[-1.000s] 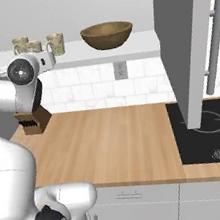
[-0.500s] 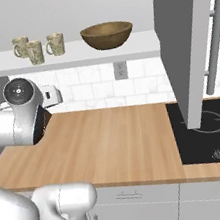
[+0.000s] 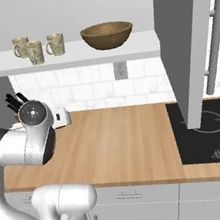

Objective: Gather all objects into one cabinet and sort the glasses and bowls to opposite sides.

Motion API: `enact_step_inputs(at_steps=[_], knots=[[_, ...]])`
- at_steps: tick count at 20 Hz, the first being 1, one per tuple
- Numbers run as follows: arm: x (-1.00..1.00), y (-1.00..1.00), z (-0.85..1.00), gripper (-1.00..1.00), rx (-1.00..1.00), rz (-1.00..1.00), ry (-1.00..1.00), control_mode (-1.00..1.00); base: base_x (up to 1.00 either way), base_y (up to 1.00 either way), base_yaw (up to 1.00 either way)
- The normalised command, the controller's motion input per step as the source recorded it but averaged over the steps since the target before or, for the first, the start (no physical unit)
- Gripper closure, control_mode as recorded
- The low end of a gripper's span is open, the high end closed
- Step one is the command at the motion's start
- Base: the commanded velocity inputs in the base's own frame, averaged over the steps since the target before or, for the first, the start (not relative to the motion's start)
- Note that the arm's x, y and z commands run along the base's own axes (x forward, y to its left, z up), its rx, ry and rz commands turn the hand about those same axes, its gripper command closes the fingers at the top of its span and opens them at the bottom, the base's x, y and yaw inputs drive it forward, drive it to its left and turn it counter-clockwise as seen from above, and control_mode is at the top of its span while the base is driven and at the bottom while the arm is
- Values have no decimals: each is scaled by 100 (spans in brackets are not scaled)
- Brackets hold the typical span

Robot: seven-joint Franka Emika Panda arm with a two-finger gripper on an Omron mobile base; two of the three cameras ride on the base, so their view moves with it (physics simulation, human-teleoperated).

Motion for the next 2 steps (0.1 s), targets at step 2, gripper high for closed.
enact_step_inputs(at_steps=[2], knots=[[0,0,0,-100,0,0,0,-100,0,0,0]])
